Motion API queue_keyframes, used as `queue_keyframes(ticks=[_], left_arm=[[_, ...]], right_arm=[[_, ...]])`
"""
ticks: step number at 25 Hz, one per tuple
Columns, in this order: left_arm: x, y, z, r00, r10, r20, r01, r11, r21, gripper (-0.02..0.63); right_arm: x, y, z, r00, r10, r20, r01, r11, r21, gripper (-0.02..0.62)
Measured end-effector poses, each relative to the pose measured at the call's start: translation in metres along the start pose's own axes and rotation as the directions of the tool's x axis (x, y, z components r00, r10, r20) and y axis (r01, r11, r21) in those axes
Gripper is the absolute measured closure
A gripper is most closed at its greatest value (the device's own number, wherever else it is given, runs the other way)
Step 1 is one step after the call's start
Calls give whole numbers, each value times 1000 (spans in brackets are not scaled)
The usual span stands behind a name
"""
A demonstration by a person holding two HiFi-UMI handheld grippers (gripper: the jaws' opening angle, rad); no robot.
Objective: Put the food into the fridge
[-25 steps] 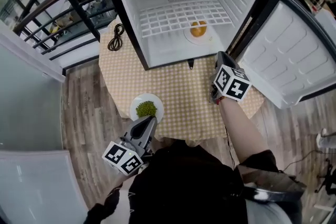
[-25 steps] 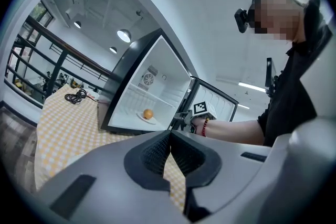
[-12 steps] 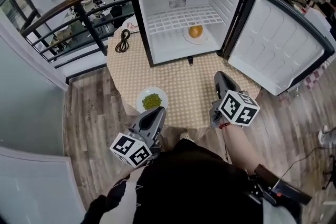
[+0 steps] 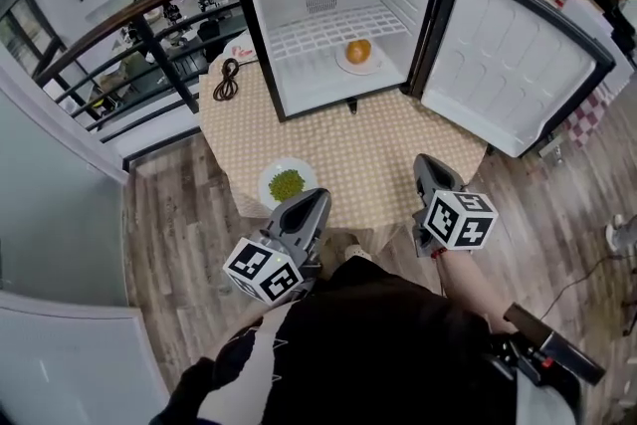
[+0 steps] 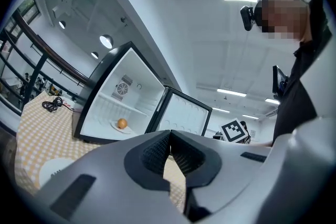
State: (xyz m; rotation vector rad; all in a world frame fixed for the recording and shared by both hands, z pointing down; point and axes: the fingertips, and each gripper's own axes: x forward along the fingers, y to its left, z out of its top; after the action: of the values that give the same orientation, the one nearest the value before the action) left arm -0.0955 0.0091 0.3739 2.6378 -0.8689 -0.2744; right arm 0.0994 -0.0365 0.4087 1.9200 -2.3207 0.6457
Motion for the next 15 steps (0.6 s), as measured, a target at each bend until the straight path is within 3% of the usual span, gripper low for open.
queue_keyframes(ticks=[15], left_arm=[[-7,-3,-4,1000,10,-16,-10,1000,2,594]], right_arm=[[-10,-18,-7,1000,-22,-12,22,999,35,580]])
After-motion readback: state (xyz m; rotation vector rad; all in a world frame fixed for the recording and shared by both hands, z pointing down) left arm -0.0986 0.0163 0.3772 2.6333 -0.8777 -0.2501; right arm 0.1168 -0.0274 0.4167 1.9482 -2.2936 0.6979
